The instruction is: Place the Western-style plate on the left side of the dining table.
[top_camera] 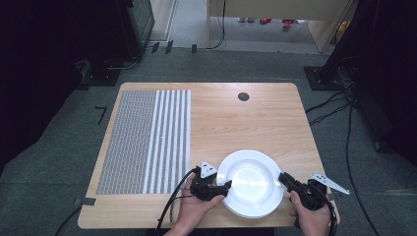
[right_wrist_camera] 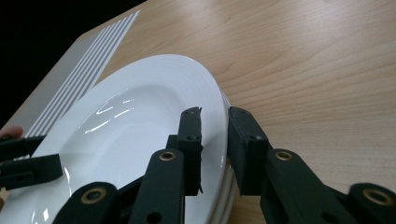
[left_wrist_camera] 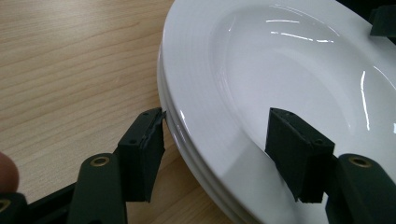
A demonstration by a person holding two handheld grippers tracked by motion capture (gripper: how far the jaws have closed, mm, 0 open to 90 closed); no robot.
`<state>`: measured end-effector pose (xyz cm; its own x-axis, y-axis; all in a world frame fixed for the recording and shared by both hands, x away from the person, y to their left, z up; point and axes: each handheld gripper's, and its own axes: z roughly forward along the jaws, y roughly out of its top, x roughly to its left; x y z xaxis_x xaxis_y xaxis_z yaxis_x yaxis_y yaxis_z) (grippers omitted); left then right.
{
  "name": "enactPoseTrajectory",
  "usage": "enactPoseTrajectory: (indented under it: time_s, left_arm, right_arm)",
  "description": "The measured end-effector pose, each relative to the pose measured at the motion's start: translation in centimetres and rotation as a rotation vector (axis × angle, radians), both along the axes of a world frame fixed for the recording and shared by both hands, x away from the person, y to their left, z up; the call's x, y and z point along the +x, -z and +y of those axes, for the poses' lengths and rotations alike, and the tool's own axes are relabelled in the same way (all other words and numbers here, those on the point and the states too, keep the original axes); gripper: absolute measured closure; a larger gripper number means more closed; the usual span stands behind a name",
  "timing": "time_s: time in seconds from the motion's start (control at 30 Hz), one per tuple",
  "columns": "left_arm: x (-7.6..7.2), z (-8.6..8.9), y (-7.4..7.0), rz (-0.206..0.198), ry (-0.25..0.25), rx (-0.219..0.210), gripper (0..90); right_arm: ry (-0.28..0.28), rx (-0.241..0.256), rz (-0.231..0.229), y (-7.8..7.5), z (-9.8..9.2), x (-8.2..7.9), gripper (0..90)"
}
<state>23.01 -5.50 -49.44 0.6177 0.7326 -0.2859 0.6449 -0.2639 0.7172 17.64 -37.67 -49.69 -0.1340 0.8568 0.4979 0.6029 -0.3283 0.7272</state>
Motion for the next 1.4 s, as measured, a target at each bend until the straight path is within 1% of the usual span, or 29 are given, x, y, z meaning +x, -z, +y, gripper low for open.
enactPoseTrajectory:
  time_s: [0.07,0.1,0.17,0.23,0.27,0.33,0.37,0.5,0.53,0.57,0.6,0.63,0.73,0.83,1.0,1.1,1.13,1.23,1.33,1.4]
  left_arm:
    - [0.06,0.17,-0.04,0.005,0.002,-0.007,39.3]
    - [0.03,0.18,-0.05,0.002,0.000,-0.008,40.0]
    - [0.00,0.20,-0.04,0.002,-0.003,-0.012,40.2]
    - [0.08,0.34,0.01,0.015,-0.001,-0.023,40.6]
    - [0.12,0.39,0.05,0.020,0.000,-0.029,40.6]
    - [0.26,0.51,0.15,0.039,0.000,-0.045,40.8]
    - [0.41,0.55,0.31,0.068,0.006,-0.061,41.6]
    - [0.31,0.46,0.35,0.059,0.004,-0.053,41.9]
    - [0.30,0.45,0.34,0.062,0.002,-0.053,42.1]
    - [0.30,0.46,0.34,0.063,0.003,-0.052,42.4]
    - [0.30,0.47,0.34,0.064,0.003,-0.053,42.4]
    - [0.30,0.45,0.36,0.063,0.001,-0.054,42.5]
    - [0.31,0.45,0.37,0.065,0.000,-0.058,42.5]
    - [0.31,0.44,0.40,0.065,-0.002,-0.060,42.6]
    - [0.35,0.48,0.45,0.072,-0.004,-0.070,43.1]
    - [0.42,0.57,0.48,0.080,-0.005,-0.079,43.5]
    - [0.43,0.60,0.49,0.082,-0.006,-0.082,43.7]
    - [0.34,0.57,0.52,0.076,-0.013,-0.083,44.0]
    - [0.39,0.68,0.55,0.086,-0.016,-0.094,44.5]
    - [0.41,0.74,0.58,0.089,-0.017,-0.103,44.8]
  right_arm:
    - [0.020,-0.007,-0.007,0.07,0.19,-0.09,78.8]
    - [0.038,0.002,-0.005,0.14,0.27,-0.21,80.3]
    - [0.044,0.011,-0.001,0.16,0.23,-0.25,81.0]
    - [0.059,0.057,0.009,0.25,0.05,-0.33,81.9]
    - [0.065,0.088,0.013,0.35,-0.11,-0.35,82.5]
    - [0.074,0.131,0.020,0.41,-0.32,-0.43,83.4]
    - [0.072,0.148,0.020,0.34,-0.46,-0.47,83.7]
    - [0.079,0.156,0.006,0.19,-0.36,-0.55,83.4]
    - [0.081,0.167,0.001,0.18,-0.34,-0.55,83.3]
    - [0.080,0.204,0.002,0.22,-0.33,-0.53,82.4]
    - [0.080,0.204,0.002,0.22,-0.33,-0.53,82.4]
    - [0.083,0.225,0.008,0.41,-0.20,-0.43,81.7]
    - [0.094,0.222,0.011,0.54,0.00,-0.38,81.4]
    - [0.099,0.236,0.009,0.61,-0.02,-0.32,81.7]
    - [0.114,0.226,-0.011,0.92,0.26,-0.17,81.5]
    - [0.118,0.245,-0.029,1.00,0.25,-0.11,82.3]
    - [0.117,0.257,-0.033,0.96,0.23,-0.11,82.6]
    - [0.112,0.282,-0.055,0.85,0.21,-0.09,83.4]
    - [0.108,0.278,-0.062,0.89,0.30,0.04,82.8]
    - [0.108,0.276,-0.054,1.02,0.31,0.11,82.6]
